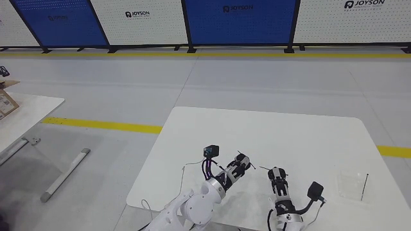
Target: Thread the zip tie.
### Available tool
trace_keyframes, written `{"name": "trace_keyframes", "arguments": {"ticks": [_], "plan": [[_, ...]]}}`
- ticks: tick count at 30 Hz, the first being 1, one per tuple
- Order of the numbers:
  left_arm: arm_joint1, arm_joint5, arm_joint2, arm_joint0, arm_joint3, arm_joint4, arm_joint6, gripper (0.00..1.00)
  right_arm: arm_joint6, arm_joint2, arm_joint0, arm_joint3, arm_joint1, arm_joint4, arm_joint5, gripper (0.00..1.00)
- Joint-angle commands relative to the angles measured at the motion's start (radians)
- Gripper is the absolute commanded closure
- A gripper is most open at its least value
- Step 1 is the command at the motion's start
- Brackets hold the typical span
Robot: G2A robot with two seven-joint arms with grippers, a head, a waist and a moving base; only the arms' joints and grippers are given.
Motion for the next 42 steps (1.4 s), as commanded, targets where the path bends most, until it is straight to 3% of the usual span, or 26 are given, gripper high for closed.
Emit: {"name": "trace_keyframes", "arguments": {"ticks": [1, 6, 33, 42], "plan": [[0.000, 0.000, 0.000, 0.000, 0.000, 0.000, 0.000, 1.00, 0.012, -0.001, 0.005, 0.000, -0.001, -0.011, 0.019, 1.00], [0.000, 0.000, 0.000, 0.000, 0.000, 0.000, 0.000, 1.00, 0.026, -0.014, 0.017, 0.003, -0.007, -0.030, 0.051, 1.00], [0.000, 0.000, 0.000, 0.000, 0.000, 0.000, 0.000, 1.00, 0.024, -0.020, 0.024, 0.014, -0.029, -0.067, 0.076, 1.00], [0.000, 0.000, 0.000, 0.000, 0.000, 0.000, 0.000, 1.00, 0.025, -0.009, 0.012, 0.013, -0.034, -0.070, 0.062, 1.00]]}}
